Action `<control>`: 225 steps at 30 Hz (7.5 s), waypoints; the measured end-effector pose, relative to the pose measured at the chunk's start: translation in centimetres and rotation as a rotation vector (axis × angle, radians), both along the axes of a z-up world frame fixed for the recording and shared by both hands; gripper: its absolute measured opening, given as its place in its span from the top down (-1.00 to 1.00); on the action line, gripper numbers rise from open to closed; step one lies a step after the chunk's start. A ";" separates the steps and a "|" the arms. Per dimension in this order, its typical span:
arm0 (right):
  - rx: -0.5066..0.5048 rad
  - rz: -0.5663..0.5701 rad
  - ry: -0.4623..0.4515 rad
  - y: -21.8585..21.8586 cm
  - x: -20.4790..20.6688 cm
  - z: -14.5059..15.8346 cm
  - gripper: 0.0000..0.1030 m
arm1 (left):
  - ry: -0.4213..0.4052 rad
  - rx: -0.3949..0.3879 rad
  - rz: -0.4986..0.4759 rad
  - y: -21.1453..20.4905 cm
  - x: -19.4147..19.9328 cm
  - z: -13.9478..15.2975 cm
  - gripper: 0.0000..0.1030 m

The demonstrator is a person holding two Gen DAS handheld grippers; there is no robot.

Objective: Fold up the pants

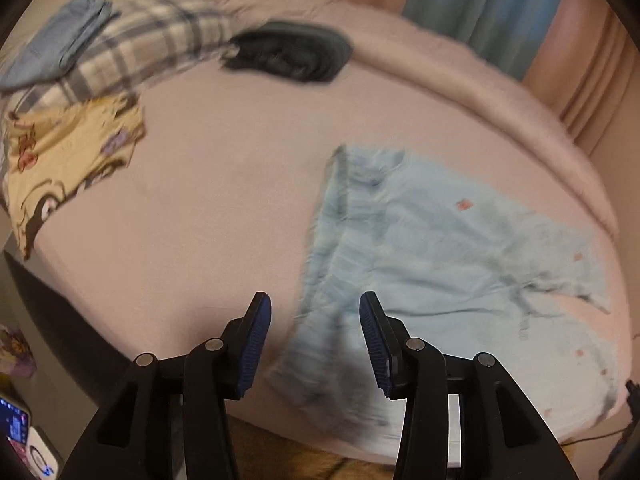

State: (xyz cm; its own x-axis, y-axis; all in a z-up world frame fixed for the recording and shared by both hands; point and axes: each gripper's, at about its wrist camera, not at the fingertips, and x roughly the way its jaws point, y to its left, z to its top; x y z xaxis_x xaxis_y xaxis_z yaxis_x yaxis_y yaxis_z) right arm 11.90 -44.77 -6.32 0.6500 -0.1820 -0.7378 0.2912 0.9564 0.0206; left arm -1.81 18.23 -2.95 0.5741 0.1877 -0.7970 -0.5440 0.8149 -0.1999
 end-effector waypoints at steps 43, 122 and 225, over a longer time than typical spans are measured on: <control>0.176 0.253 0.221 5.7 22.3 -3.5 -0.49 | 0.118 -0.066 -0.110 0.2 12.0 -4.1 -0.36; 0.373 0.309 -0.040 -2.3 8.7 -1.8 0.67 | -0.101 -0.267 -0.014 4.2 -1.3 -3.4 0.80; 0.310 0.252 0.058 0.3 7.7 -0.8 0.88 | 0.158 -0.004 -0.521 -18.3 8.4 -6.1 0.06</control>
